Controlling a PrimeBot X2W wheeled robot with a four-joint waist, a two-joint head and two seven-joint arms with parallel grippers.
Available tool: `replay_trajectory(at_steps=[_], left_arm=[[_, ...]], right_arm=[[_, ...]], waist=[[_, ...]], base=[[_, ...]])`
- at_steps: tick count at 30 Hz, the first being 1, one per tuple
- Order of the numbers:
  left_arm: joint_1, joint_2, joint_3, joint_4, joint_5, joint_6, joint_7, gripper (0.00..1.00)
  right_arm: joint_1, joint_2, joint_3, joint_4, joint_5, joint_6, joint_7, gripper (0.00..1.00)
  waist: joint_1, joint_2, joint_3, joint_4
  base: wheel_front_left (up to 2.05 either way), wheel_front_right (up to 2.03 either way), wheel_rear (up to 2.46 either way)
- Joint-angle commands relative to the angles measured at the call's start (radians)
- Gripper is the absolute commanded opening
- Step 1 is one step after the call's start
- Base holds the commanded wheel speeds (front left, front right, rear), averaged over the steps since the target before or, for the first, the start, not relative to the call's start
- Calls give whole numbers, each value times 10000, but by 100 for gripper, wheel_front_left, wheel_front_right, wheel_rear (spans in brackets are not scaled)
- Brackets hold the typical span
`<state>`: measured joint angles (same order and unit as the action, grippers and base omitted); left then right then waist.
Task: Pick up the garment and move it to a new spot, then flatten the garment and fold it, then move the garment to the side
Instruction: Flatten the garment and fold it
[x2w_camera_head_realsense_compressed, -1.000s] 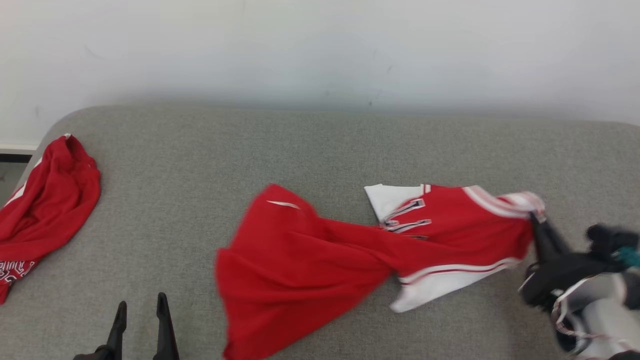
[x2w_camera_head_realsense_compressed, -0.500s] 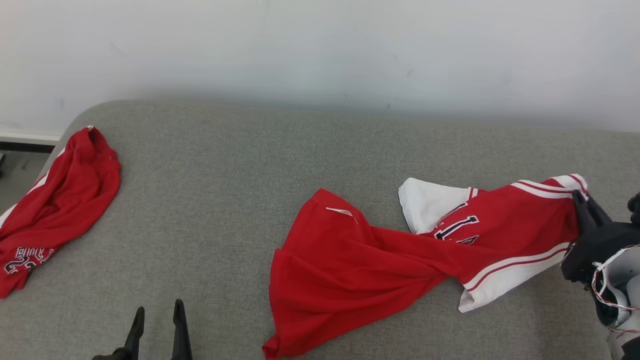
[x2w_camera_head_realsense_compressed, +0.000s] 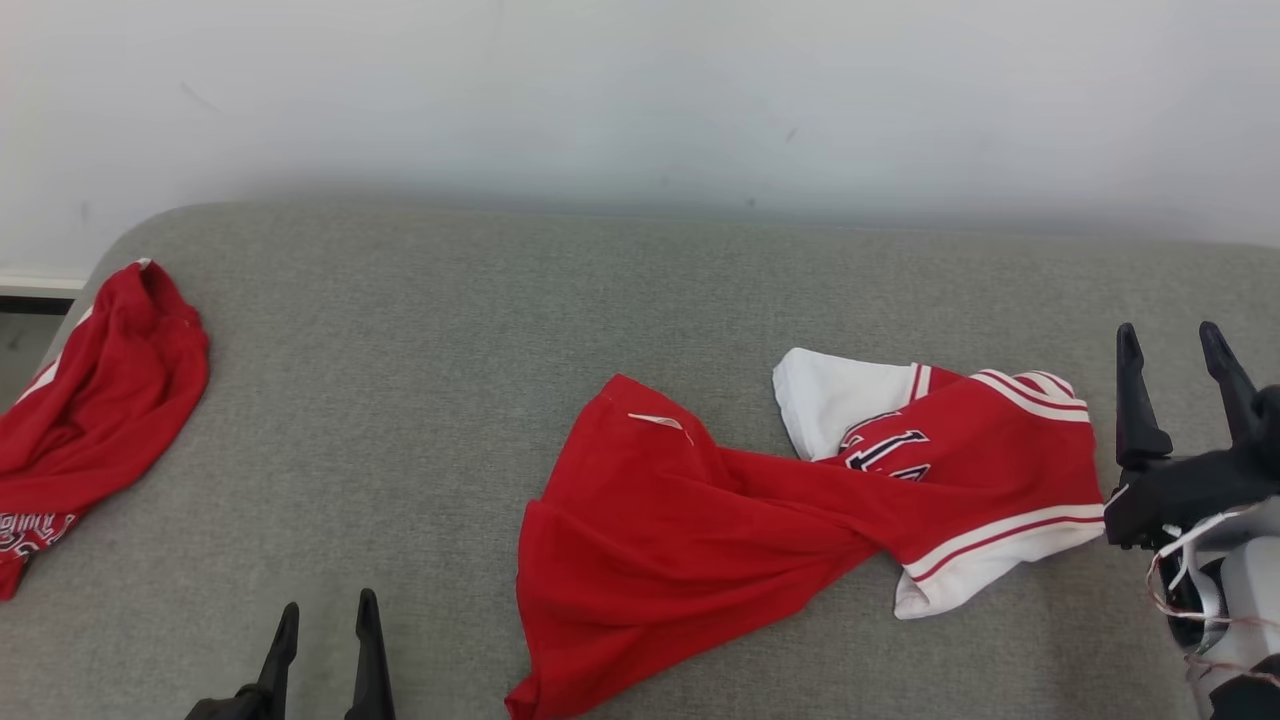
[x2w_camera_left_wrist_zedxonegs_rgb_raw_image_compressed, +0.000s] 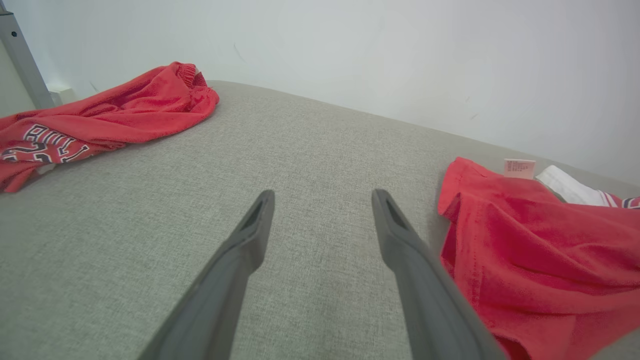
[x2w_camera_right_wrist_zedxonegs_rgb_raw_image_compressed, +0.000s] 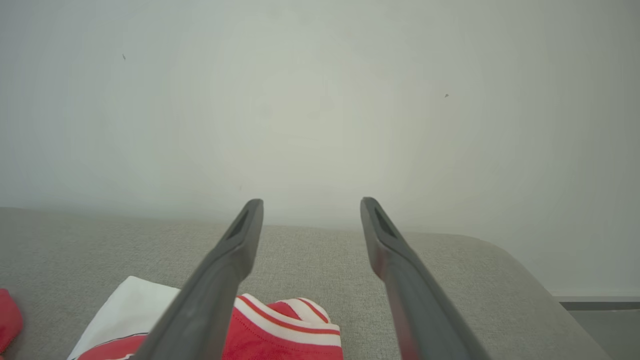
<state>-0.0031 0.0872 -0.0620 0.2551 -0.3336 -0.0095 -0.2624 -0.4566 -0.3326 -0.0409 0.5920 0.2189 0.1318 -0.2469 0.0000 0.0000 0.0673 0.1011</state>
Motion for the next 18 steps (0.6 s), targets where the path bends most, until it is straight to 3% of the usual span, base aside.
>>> replay_trajectory(at_steps=[1,11,18], left_arm=[[-162,-35,-33,49,133,-24,-22,100],[-538,-44,-128,104,131,-123,-23,100],[-842,-1,-179,233,148,-224,-23,100]], right_arm=[[237,107,-71,-195,-96,-23,-87,100],[2513,1470,-180,-2448,-325,-23,-179,100],[3416,2091,-407,-2736,-473,-23,-182,100]], waist=[[0,0,21,-96],[0,0,107,-545],[0,0,212,-685]], base=[[0,0,0],[0,0,0],[0,0,0]])
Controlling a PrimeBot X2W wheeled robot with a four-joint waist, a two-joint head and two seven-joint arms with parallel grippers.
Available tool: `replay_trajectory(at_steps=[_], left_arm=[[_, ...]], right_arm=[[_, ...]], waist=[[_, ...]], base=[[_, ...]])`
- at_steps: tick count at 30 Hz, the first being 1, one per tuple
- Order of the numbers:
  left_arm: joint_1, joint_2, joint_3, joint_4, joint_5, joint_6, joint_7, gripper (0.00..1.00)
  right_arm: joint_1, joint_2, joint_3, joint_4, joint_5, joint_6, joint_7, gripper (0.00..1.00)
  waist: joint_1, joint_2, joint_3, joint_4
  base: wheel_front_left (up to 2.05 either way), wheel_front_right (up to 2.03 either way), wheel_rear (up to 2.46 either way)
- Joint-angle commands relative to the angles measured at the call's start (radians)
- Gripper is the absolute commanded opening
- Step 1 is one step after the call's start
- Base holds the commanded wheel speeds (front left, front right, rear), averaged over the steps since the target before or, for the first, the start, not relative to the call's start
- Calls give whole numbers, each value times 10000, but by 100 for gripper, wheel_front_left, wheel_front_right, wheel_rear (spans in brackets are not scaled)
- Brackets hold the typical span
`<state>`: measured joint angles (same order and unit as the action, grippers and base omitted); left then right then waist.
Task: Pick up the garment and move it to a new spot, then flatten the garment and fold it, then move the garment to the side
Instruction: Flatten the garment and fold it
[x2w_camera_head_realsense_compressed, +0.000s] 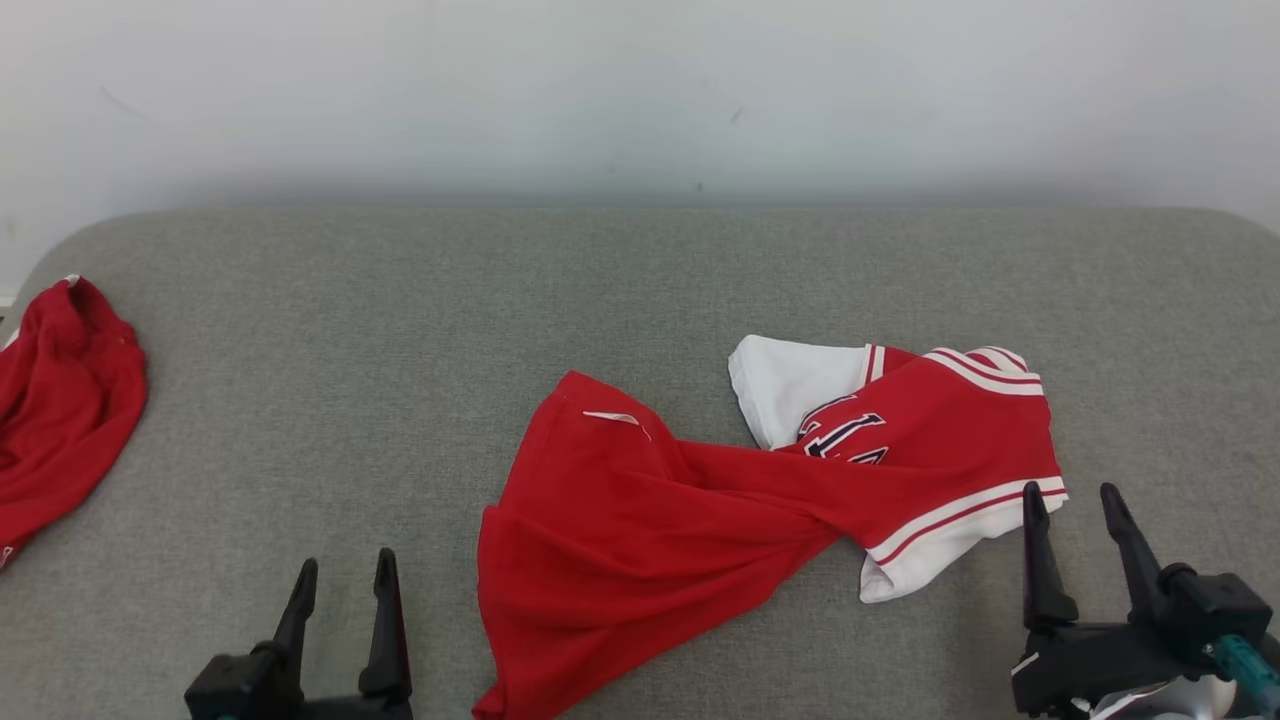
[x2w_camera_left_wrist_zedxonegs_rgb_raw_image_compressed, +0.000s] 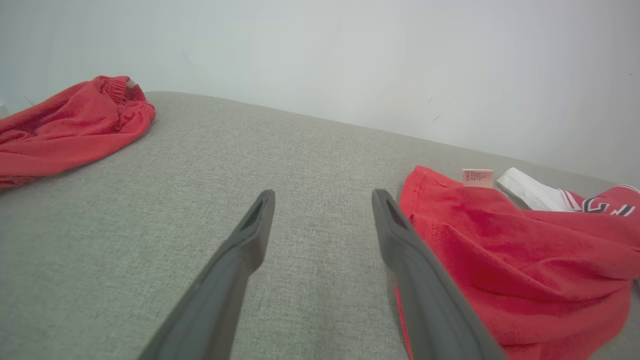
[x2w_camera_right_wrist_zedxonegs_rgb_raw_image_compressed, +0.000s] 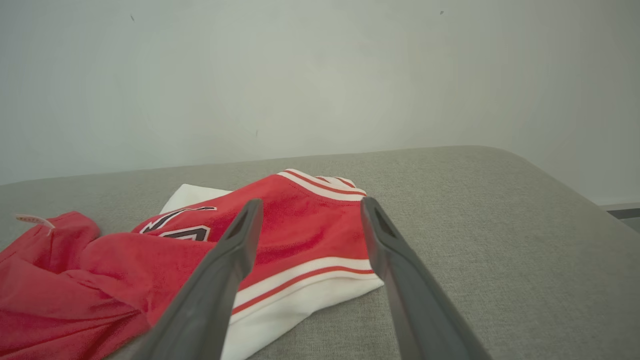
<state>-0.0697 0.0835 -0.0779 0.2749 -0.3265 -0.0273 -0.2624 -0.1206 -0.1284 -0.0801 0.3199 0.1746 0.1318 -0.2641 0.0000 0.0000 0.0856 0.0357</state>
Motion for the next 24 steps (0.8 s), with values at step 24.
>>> replay_trajectory(at_steps=[24], left_arm=[[-4674,1189,-1303,3876,-271,-973,1982,100]], right_arm=[[-238,771,1030,-238,175,-23,-12,100]], waist=[[0,0,1203,-2285]], base=[[0,0,0]])
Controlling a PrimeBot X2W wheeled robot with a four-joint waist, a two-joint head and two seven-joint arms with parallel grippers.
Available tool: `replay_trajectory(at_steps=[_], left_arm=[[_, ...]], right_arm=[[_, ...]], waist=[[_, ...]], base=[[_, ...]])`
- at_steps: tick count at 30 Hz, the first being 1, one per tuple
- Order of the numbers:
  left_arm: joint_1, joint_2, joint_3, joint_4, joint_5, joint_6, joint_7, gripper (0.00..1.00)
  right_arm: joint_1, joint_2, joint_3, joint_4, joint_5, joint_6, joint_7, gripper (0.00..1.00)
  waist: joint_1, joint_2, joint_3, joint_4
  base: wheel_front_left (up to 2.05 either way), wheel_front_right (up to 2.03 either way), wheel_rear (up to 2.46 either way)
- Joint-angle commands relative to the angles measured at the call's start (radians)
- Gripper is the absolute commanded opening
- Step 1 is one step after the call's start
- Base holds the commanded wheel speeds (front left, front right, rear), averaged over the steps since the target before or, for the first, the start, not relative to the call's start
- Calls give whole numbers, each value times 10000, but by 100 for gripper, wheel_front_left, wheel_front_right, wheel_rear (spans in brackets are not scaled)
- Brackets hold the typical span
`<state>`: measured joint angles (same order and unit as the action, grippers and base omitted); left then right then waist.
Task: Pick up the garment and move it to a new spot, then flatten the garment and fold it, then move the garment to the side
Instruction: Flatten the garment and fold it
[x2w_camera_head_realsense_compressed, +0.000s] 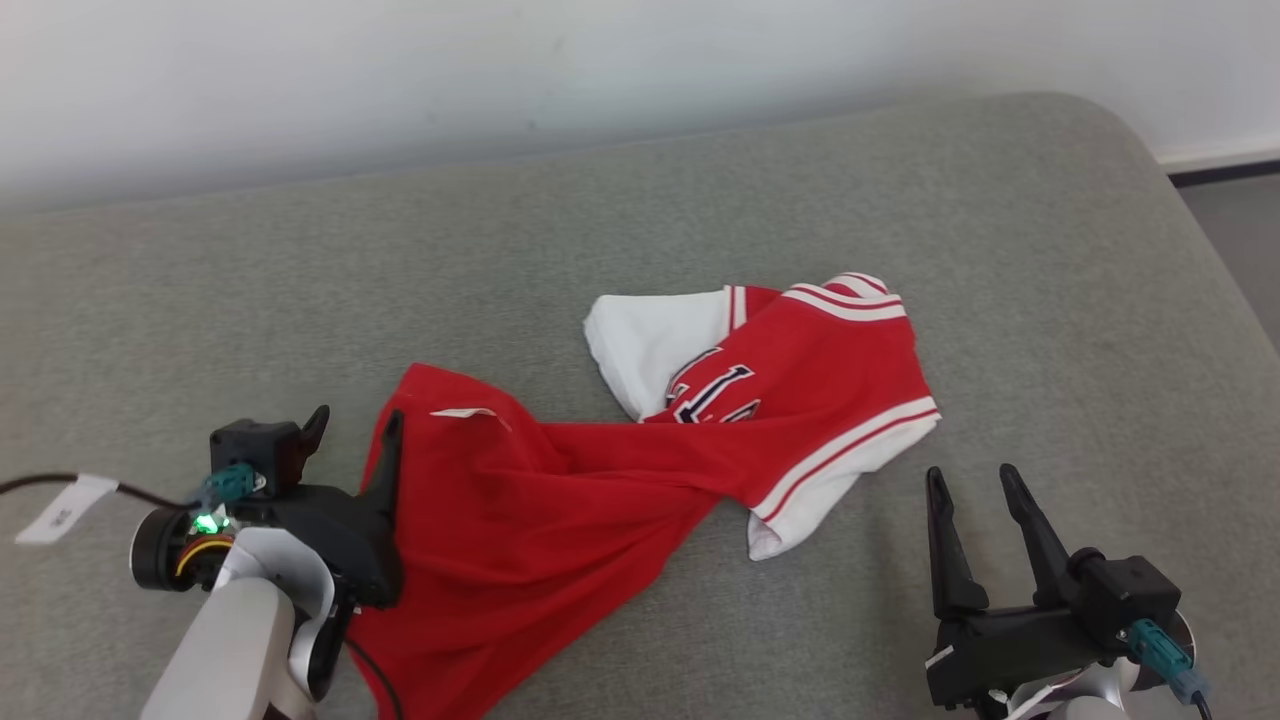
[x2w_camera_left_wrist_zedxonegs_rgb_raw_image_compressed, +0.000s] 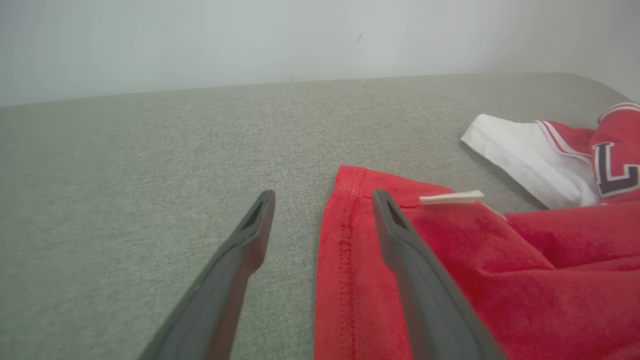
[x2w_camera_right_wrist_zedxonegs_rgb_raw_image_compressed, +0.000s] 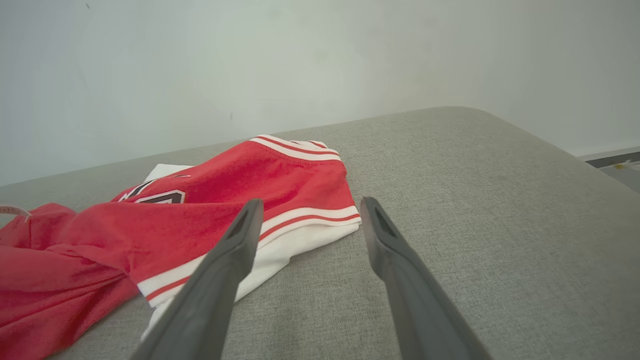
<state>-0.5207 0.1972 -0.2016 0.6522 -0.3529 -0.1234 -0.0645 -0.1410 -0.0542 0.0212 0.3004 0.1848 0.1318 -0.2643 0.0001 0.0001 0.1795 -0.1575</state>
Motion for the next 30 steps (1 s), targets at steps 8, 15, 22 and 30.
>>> replay_trajectory(at_steps=[8,15,22,30], left_arm=[[-1148,205,-431,1910,-506,-83,162,100],[-1502,150,-1093,2526,-1021,-57,-317,0],[-1693,160,-1688,2424,-1493,-58,-903,0],[-2315,778,-1658,1307,-1996,-59,-1677,0]], right_arm=[[-204,44,173,-23,284,-23,-11,100],[-136,45,137,-17,332,-23,-11,100],[-7,42,62,20,203,-23,-13,100],[129,38,24,126,98,-23,-11,100]], waist=[[-1,-1,505,-654],[-1,-1,444,-624],[-1,-1,206,-220],[-1,-1,-219,569]], base=[[0,0,0],[0,0,0],[0,0,0],[0,0,0]])
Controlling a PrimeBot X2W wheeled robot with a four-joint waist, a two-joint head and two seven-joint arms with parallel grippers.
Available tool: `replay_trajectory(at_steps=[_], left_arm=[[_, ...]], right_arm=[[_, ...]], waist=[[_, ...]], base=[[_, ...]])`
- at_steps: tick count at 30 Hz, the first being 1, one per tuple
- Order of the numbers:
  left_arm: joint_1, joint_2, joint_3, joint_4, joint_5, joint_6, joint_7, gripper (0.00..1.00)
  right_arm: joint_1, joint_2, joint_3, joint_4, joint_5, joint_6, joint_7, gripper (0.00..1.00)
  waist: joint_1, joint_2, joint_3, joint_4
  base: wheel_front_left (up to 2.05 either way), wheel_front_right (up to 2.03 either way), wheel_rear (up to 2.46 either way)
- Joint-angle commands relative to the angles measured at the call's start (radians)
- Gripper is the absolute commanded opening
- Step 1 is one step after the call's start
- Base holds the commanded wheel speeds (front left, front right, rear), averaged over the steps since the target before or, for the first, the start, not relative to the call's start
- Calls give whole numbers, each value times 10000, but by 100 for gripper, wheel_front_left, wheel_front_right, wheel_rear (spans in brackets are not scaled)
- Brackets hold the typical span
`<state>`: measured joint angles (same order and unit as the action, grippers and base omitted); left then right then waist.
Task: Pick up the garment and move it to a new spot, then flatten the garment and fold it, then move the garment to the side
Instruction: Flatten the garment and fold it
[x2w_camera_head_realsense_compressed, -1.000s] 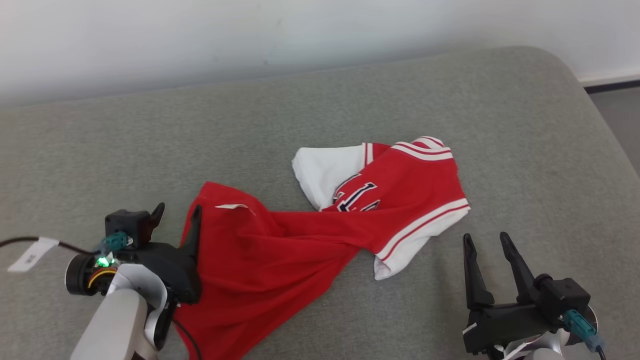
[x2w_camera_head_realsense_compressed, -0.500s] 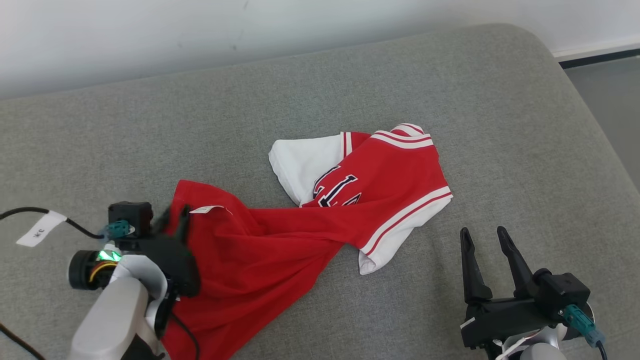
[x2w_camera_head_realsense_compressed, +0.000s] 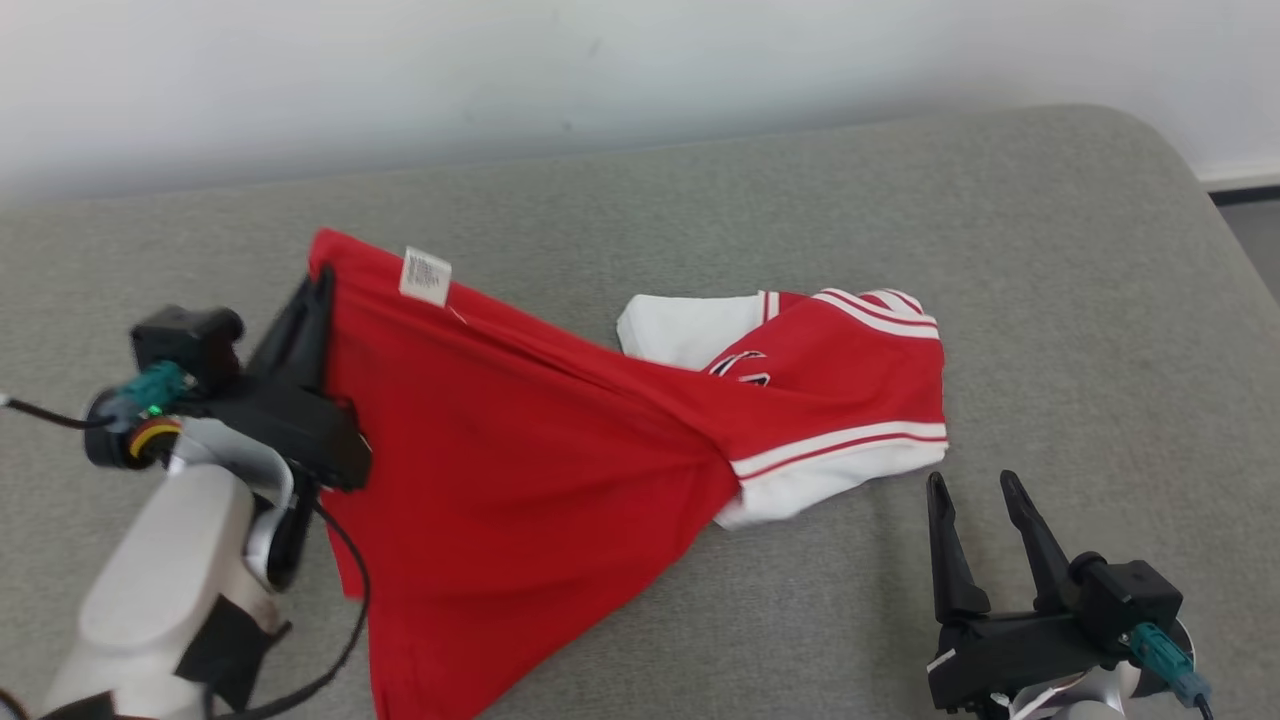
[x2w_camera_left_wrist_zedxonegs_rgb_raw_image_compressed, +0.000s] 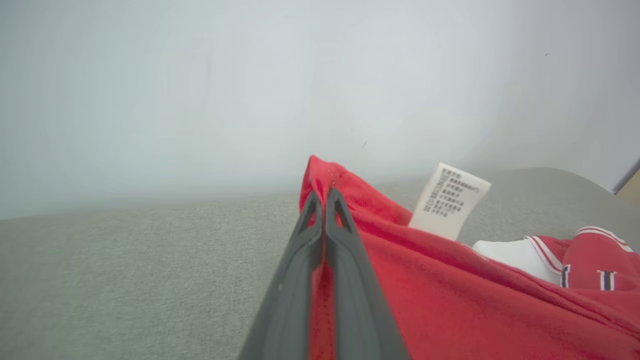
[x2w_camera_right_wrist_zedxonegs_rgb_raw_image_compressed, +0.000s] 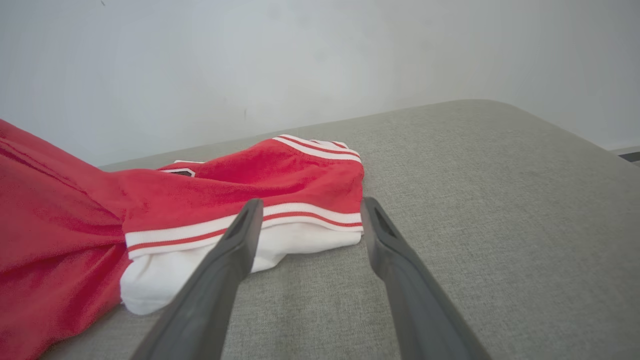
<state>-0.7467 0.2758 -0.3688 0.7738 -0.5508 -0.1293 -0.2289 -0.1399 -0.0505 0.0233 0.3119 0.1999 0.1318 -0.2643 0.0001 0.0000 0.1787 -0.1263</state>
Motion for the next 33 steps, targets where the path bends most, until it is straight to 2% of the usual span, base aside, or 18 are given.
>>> replay_trajectory(at_steps=[1,5,9,11,14,17,20,23,29,30,31,33], left_arm=[[-40,143,79,-209,-76,1,-106,0],[554,557,236,-1732,-177,50,-172,0],[1824,592,373,-3872,-671,178,155,0],[2762,660,380,-4958,-896,428,406,0],[4153,793,379,-6282,-913,1027,620,0],[5418,653,387,-7190,-1095,1508,682,0],[6172,706,292,-7519,-1013,1816,740,0],[6605,647,388,-7308,-1217,1899,622,0],[6775,427,472,-6297,-1423,1738,184,0],[6721,365,473,-6149,-1447,1691,143,43],[6680,351,470,-5988,-1418,1682,97,100],[6623,273,528,-5782,-1363,1718,-32,100]], right_arm=[[134,3,-14,33,-51,-23,-11,100],[266,6,-80,138,-41,-23,-11,100],[346,2,-70,188,32,-23,-11,100],[314,-1,-82,210,70,-23,-11,100],[236,2,-89,261,92,-23,-11,100],[235,1,-157,387,73,-23,-11,100],[193,2,-317,551,-33,-23,-11,100],[68,1,-340,695,-115,-23,-11,100],[86,1,-243,836,-172,-23,-11,100],[106,-1,-249,858,-169,-23,-11,100],[118,-1,-243,885,-165,-23,-11,100],[142,-9,-238,961,-147,-23,-11,100]], waist=[[-1,0,-242,344],[-1,0,-356,733],[-1,0,-346,1055],[-1,0,-295,1169],[-1,0,-244,1298],[-1,0,-253,1446],[-1,0,-264,1601],[-1,0,-288,1653],[-1,0,-404,1669],[-1,0,-430,1678],[-1,0,-453,1672],[-1,0,-509,1652]], base=[[0,0,0],[0,0,0],[0,0,0],[0,0,0],[0,0,0],[0,0,0],[0,0,0],[0,0,0],[0,0,0],[0,0,0],[0,0,0],[0,0,0]])
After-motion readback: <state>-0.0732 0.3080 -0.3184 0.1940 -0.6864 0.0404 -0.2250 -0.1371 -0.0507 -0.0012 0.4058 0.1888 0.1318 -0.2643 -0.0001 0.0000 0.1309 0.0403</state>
